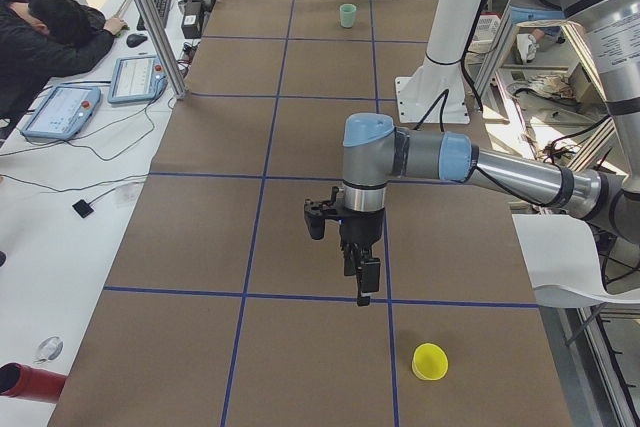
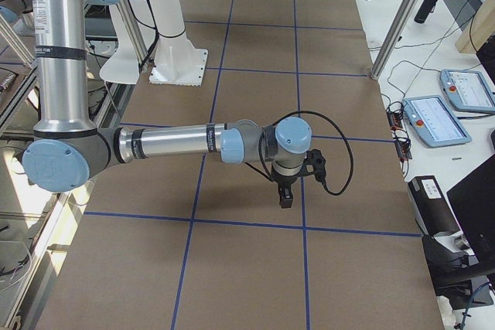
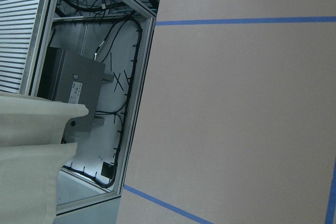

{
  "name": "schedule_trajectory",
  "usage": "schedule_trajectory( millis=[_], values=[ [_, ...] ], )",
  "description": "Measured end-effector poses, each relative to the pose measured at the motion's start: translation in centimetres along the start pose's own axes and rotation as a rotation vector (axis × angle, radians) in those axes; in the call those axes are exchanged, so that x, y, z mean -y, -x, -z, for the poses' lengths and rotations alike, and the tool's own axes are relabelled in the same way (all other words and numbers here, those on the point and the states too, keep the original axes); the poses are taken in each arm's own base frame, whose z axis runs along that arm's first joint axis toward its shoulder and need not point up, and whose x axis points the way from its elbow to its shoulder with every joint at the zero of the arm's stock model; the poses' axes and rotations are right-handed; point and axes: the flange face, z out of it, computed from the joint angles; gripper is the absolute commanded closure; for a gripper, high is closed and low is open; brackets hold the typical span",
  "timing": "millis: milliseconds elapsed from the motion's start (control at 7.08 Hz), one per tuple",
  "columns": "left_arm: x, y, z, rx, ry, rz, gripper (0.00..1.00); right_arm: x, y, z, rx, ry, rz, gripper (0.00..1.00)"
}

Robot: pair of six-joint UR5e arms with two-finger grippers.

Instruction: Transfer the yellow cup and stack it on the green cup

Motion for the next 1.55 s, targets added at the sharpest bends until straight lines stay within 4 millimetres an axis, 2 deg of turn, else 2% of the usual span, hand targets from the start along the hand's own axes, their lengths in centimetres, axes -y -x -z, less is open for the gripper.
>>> schedule_trajectory(
  millis=[141,424,565,848,989,1272,1554],
  values=[
    [-0.6,-1.7,0.6,0.058,0.02,0.043,0.0,0.7,0.7,0.5,-0.002,-0.01,0.016,0.0],
    [-1.8,-5.6,0.3,0.148,0.04,0.161,0.0,1.4,1.5,0.7,-0.013,-0.012,0.032,0.0],
    [-2.7,-7.6,-0.3,0.185,0.048,0.232,0.0,1.5,1.8,0.4,-0.015,-0.007,0.037,0.0],
    [-6.0,-13.3,-2.3,0.292,0.034,0.418,0.0,1.6,2.1,-0.3,-0.037,0.007,0.049,0.0],
    [-8.1,-16.0,-3.5,0.352,0.012,0.514,0.0,1.6,2.1,-0.5,-0.051,0.013,0.052,0.0],
    [-11.8,-19.5,-7.3,0.485,-0.064,0.717,0.0,1.6,1.9,-0.8,-0.069,0.02,0.052,0.0],
    [-13.6,-20.8,-11.9,0.587,-0.156,0.911,0.0,1.6,1.9,-0.9,-0.073,0.022,0.05,0.0]
  ],
)
